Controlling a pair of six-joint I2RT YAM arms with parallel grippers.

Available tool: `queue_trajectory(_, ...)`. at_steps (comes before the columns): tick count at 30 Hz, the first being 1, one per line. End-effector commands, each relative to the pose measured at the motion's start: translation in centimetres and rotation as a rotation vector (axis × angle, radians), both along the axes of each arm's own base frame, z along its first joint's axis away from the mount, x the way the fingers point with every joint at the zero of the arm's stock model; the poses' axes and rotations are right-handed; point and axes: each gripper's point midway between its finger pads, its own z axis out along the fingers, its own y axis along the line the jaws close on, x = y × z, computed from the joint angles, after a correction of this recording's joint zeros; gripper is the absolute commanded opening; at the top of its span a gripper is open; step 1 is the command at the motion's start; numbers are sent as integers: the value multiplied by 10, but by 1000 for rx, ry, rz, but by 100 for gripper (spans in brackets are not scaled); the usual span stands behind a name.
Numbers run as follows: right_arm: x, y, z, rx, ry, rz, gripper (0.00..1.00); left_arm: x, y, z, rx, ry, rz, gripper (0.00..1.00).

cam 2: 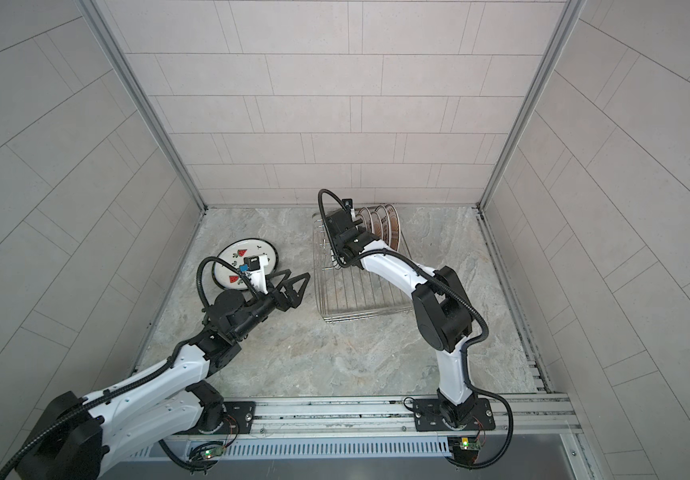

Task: Unload the plates from the dish rack
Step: 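Grip the blue-striped plate rim with the right gripper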

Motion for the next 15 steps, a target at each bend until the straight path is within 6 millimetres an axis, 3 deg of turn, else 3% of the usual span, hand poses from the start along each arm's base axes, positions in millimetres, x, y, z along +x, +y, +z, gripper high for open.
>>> queue_trajectory(1,1,-5,-5,-44,-1,-34,16,-2,0,2,4,-20,0,100)
queue_trajectory(15,-12,-4,40,-32,-100,-35,13,-1,3,2,-2,-14,16,100)
